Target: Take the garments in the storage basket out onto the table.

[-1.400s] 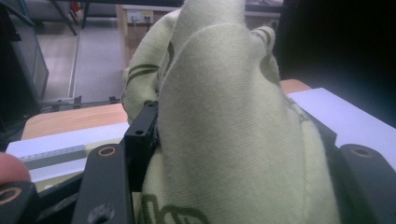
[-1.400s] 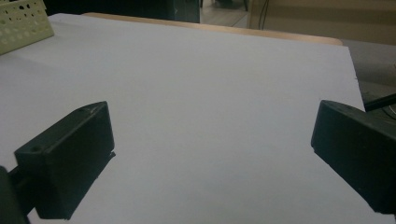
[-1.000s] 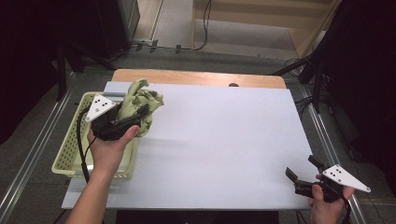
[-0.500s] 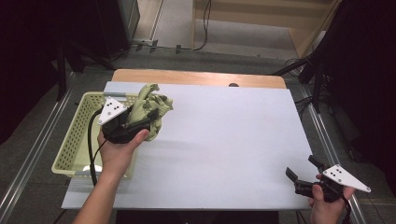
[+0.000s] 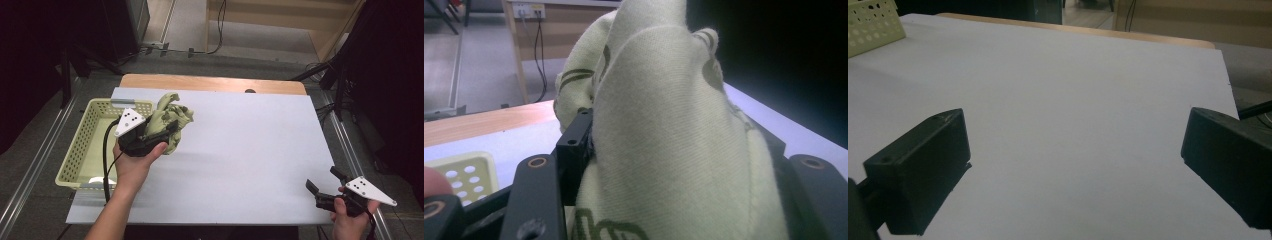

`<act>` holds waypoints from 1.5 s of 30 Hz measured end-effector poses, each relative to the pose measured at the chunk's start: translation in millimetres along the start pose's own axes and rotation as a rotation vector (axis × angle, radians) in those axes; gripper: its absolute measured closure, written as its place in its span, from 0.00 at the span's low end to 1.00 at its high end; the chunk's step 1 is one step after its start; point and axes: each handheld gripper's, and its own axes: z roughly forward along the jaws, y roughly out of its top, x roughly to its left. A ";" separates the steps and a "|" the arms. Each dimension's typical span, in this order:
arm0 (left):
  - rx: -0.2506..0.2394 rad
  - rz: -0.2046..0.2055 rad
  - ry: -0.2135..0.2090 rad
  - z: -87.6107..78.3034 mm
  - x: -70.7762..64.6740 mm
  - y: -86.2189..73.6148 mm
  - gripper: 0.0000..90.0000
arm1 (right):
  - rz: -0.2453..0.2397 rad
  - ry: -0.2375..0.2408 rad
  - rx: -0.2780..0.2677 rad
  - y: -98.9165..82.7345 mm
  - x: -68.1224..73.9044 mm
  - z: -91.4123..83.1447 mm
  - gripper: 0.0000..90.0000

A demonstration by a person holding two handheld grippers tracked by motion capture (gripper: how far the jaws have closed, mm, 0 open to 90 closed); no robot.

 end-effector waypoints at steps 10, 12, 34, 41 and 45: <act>0.006 0.002 -0.019 4.5 -7.1 -3.1 0.42 | -0.002 0.000 0.002 0.0 0.8 0.5 0.00; 0.008 0.001 -0.021 5.8 -8.5 -3.9 0.42 | -0.002 0.000 0.001 0.0 0.6 0.4 0.00; 0.028 0.009 -0.063 17.9 -24.4 -12.4 0.42 | -0.002 -0.001 0.000 0.2 0.6 -0.2 0.00; 0.035 0.006 -0.082 23.3 -32.1 -16.8 0.42 | -0.003 0.000 -0.001 0.1 0.4 0.0 0.00; 0.042 0.006 -0.088 26.9 -36.7 -19.7 0.42 | -0.003 0.000 -0.002 0.0 0.2 0.0 0.00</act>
